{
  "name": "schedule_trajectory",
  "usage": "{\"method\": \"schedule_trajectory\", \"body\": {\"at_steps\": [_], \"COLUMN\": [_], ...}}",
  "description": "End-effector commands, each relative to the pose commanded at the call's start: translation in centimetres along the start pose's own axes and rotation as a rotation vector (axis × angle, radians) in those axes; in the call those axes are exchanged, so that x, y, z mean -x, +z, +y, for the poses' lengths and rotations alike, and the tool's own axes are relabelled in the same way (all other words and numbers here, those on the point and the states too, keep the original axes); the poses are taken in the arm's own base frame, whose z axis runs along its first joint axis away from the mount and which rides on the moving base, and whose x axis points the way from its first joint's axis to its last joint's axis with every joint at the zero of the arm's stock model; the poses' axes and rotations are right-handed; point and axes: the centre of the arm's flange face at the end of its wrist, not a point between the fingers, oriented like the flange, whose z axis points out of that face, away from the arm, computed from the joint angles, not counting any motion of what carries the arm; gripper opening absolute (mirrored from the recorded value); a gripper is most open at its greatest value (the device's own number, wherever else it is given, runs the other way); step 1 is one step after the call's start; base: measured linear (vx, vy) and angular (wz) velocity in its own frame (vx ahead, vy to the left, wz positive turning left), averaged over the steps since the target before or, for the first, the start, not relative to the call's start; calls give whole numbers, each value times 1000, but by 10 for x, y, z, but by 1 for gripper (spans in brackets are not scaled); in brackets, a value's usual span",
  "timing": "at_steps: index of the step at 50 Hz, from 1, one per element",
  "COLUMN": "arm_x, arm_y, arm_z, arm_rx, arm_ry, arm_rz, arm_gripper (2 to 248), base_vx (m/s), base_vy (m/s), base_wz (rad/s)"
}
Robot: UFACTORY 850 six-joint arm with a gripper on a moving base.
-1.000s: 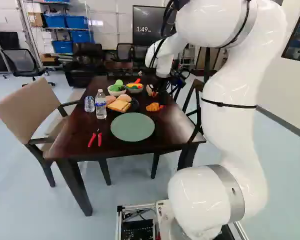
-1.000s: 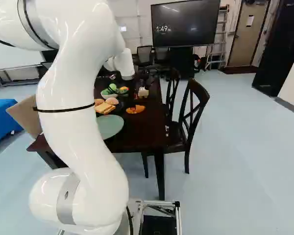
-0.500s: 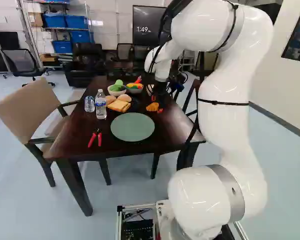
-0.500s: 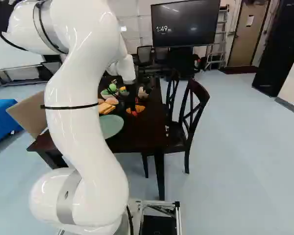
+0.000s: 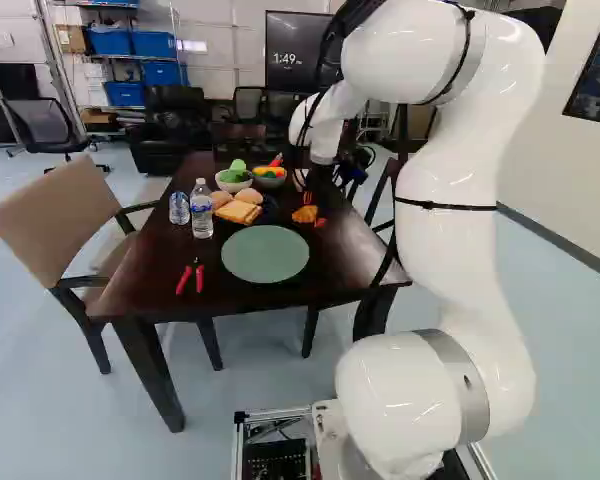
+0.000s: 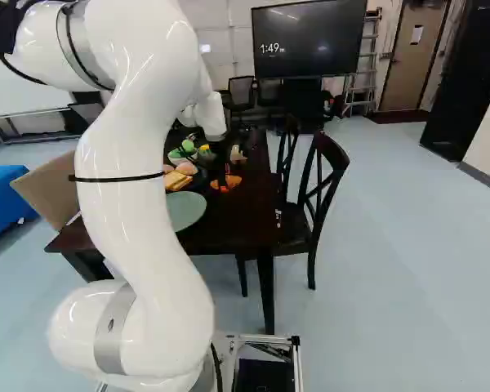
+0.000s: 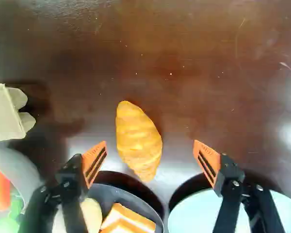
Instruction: Move the croissant to the empty plate
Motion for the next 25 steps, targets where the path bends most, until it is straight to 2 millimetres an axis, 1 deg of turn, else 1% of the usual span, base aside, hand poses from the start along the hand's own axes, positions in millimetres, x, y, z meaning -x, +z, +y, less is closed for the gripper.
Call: {"method": "schedule_trajectory", "body": {"at_steps": [4, 5, 9, 10, 14, 15, 19, 20, 25], "arm_x": [0, 0, 0, 0, 0, 0, 0, 0, 0], "arm_y": [0, 0, 0, 0, 0, 0, 0, 0, 0], "arm_z": [0, 0, 0, 0, 0, 0, 0, 0, 0], "arm_rx": [0, 0, 0, 0, 0, 0, 0, 0, 0], "arm_ry": [0, 0, 0, 0, 0, 0, 0, 0, 0], "arm_rz": [0, 0, 0, 0, 0, 0, 0, 0, 0], "arm_gripper": [236, 223, 223, 211, 211, 199, 199, 187, 187], "base_vx": [0, 0, 0, 0, 0, 0, 0, 0, 0], "base_vy": [0, 0, 0, 0, 0, 0, 0, 0, 0], "base_wz": [0, 0, 0, 0, 0, 0, 0, 0, 0]}}
